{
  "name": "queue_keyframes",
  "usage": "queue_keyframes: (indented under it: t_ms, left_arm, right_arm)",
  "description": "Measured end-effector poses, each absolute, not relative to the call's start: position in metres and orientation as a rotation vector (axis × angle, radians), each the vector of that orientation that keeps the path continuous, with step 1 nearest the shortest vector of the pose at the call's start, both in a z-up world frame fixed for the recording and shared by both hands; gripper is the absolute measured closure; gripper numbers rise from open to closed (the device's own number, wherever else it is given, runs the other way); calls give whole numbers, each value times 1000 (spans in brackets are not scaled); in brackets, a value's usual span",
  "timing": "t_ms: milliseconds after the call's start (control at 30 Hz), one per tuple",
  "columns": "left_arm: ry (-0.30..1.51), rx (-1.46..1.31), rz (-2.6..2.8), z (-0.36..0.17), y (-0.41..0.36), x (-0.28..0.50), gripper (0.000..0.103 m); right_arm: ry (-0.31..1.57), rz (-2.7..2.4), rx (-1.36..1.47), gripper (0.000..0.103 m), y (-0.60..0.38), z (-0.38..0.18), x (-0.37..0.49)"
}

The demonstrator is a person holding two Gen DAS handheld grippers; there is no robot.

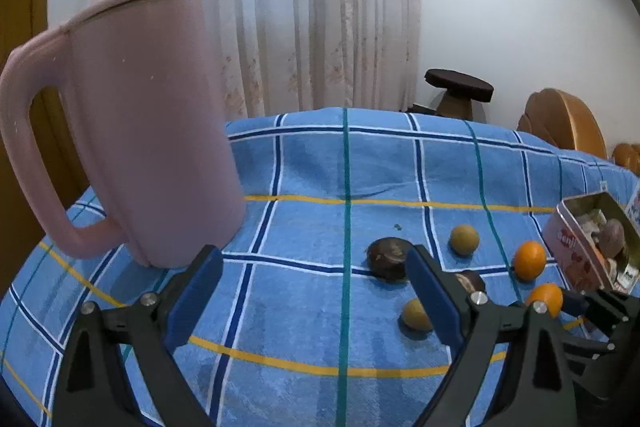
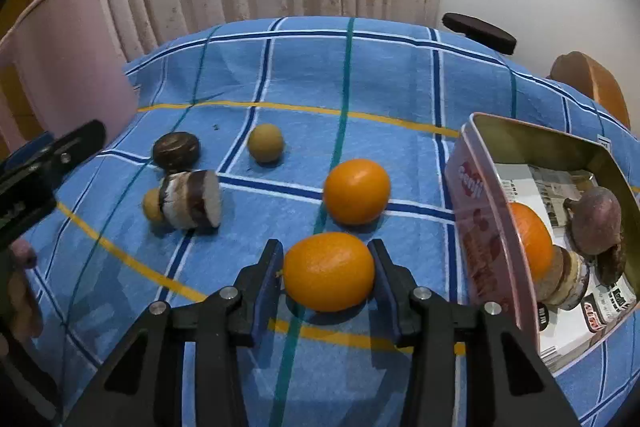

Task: Organize fruits
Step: 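Grasp an orange with the right gripper while the left grasps the sliced brown fruit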

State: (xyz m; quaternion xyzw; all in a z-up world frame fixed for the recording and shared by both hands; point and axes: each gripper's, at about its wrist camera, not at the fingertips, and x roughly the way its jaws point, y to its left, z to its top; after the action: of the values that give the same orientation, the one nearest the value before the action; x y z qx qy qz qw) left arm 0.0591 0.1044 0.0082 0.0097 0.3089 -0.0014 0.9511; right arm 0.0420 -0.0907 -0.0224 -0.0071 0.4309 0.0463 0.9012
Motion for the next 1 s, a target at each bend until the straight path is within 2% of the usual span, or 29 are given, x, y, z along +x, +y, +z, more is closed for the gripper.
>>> queue_keyframes:
  t_ms: [300,533,667,833,1000]
  left_arm:
    - [600,-3,-116,8,94,54,10]
    - [632,106,-226,-3,40,56,26]
    - [667,84,-231,-4,23,68,27]
    - [770,109,-184,-19,3,82,43]
    - [838,159,-149,-30,-5,85,45]
  right_arm:
    - [708,145,17,58,-106,6,3]
    - [608,90,6,58,-130,25,-20]
    - [617,102,24,58,-136,27,-19]
    - [627,124,46,57,-138,27,-17]
    - [625,132,52,57,-142,26,-18]
